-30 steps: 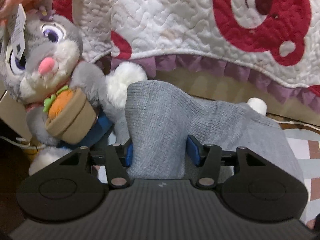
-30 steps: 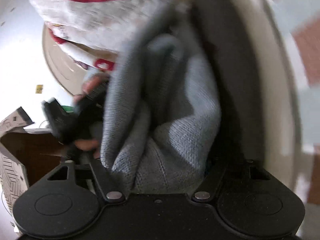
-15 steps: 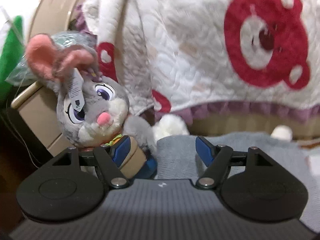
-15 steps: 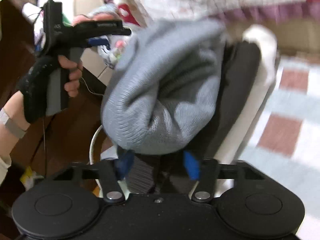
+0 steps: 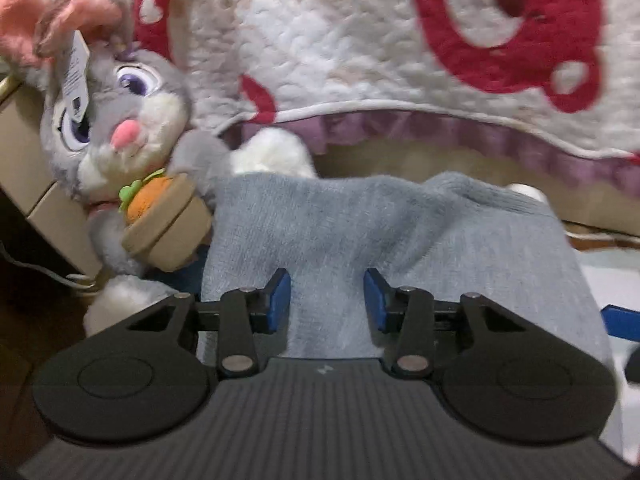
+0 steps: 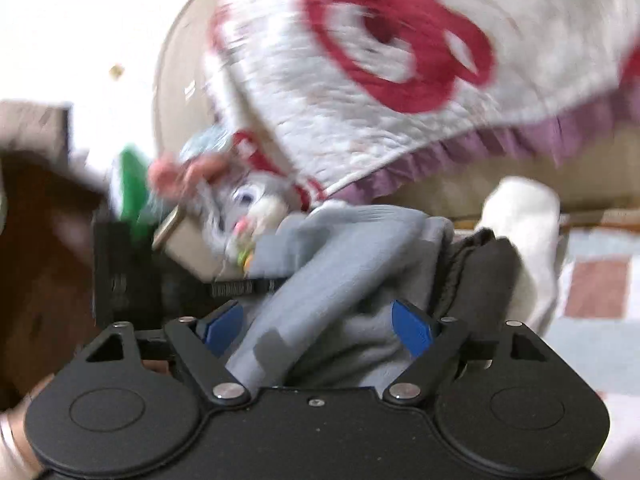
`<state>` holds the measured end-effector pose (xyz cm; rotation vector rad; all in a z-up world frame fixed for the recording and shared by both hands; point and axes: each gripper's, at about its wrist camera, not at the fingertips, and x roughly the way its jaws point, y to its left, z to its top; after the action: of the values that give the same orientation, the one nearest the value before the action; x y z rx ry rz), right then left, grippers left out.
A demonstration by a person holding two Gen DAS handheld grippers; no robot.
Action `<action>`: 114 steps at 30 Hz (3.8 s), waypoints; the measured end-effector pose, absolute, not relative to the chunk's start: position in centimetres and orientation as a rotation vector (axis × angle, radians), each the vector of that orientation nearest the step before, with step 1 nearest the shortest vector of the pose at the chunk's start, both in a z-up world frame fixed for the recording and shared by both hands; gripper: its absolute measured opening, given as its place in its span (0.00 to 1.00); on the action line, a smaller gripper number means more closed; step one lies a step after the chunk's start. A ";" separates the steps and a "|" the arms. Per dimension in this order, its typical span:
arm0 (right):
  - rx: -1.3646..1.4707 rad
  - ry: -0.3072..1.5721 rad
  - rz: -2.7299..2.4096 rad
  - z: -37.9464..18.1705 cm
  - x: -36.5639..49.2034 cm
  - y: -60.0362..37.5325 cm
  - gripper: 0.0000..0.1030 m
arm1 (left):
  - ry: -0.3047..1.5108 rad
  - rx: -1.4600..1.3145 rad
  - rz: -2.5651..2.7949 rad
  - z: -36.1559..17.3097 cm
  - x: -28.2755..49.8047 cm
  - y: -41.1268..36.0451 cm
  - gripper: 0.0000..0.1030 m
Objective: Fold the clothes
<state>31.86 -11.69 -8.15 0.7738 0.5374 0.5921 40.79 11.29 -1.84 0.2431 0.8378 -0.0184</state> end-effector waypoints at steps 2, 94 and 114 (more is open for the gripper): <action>0.649 0.464 0.624 -7.4 33.1 -10.6 0.18 | 0.856 0.241 0.010 -2.3 41.8 10.5 0.36; 0.236 0.535 0.362 -2.8 0.2 -18.3 0.56 | 0.821 0.050 0.108 -2.5 1.0 -0.9 1.00; 0.195 0.491 0.305 -2.0 -3.1 -18.6 0.60 | 0.794 0.073 0.124 -2.4 -0.7 -2.2 1.00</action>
<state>-3.11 -18.60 -1.96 0.1949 0.4906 0.3054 -0.75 -2.18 -2.39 0.0729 0.7943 0.1242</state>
